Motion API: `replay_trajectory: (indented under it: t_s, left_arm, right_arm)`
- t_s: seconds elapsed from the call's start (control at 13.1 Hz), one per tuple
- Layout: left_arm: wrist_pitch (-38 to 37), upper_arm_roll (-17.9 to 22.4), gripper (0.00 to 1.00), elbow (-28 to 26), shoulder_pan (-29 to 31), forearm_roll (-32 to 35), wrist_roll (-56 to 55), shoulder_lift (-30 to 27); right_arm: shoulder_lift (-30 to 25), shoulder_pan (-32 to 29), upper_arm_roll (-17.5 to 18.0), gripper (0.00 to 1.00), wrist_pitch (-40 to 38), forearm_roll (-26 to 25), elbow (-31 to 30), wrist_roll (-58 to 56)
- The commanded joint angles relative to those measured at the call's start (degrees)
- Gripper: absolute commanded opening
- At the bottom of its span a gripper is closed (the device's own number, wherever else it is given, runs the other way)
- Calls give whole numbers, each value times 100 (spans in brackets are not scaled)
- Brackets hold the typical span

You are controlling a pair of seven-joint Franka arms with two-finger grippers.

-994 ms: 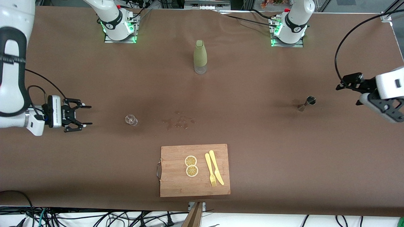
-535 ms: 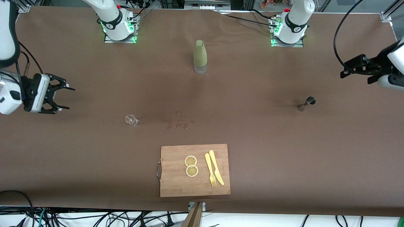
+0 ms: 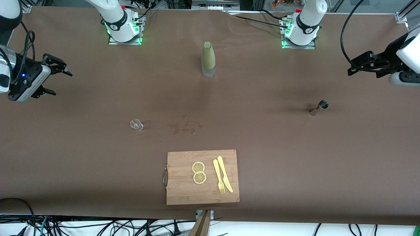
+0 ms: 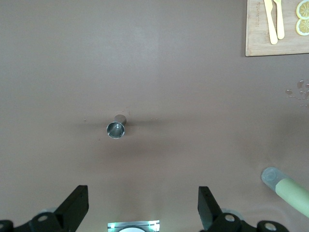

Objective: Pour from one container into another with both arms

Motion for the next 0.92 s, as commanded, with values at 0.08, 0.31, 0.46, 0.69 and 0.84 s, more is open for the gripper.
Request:
replay_trajectory:
  t_s: [0.08, 0.31, 0.46, 0.69, 0.84]
  left_arm:
    - [-13, -235, 100, 56, -16, 189, -111, 106]
    - [-13, -235, 100, 222, -34, 215, -111, 228]
    - [-13, -200, 100, 267, -25, 276, -84, 264]
    - [-5, -173, 100, 275, -25, 276, -76, 273]
    - [-4, -173, 100, 275, -25, 268, -76, 273]
  right_arm:
    - [-494, -5, 548, 100, -353, -226, 47, 2100]
    - [-679, -5, 875, 100, -283, -736, 91, 2476]
    - [-714, -5, 875, 100, -64, -745, 91, 2537]
    - [-723, -5, 875, 100, 7, -745, 65, 2852]
    - [-732, -5, 875, 100, -54, -744, 47, 3011]
